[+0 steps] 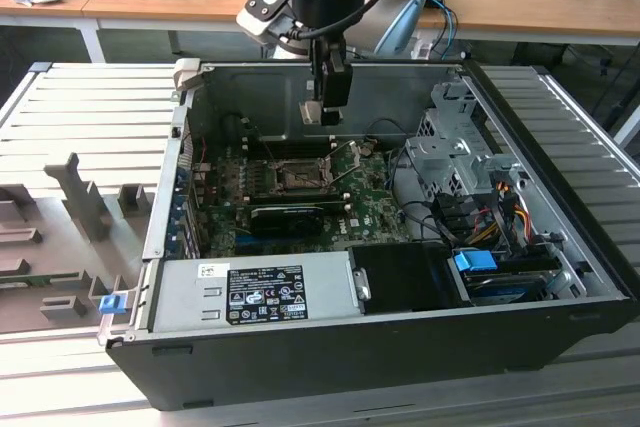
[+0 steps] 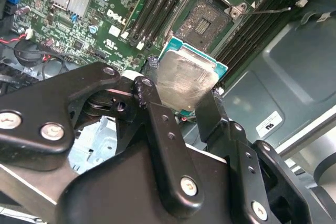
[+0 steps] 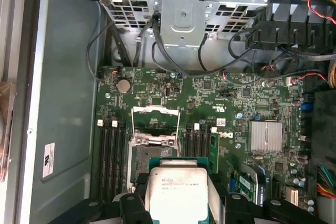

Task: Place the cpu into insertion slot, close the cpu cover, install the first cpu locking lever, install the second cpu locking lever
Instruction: 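Place the cpu into insertion slot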

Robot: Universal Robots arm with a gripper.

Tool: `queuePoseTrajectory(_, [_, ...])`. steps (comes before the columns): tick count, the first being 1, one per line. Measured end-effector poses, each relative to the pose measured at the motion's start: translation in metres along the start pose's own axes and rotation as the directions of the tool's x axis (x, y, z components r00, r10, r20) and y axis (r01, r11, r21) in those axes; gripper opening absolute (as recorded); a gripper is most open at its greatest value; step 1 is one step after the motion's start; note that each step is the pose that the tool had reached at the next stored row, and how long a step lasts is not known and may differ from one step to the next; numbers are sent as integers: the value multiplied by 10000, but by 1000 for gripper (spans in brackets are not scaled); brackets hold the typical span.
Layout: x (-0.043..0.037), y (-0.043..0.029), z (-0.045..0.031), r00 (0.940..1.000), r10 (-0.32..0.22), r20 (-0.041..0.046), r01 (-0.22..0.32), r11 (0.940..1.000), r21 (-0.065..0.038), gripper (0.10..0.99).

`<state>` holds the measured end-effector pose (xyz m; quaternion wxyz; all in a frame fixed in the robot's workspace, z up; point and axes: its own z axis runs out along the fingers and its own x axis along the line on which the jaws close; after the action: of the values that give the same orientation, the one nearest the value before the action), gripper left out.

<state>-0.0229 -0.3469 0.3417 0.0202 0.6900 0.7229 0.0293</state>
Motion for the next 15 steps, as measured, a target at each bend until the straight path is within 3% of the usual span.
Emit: queuePoseTrajectory(15, [-1, -5, 69, 10000, 0, 0, 0, 10000, 1, 529])
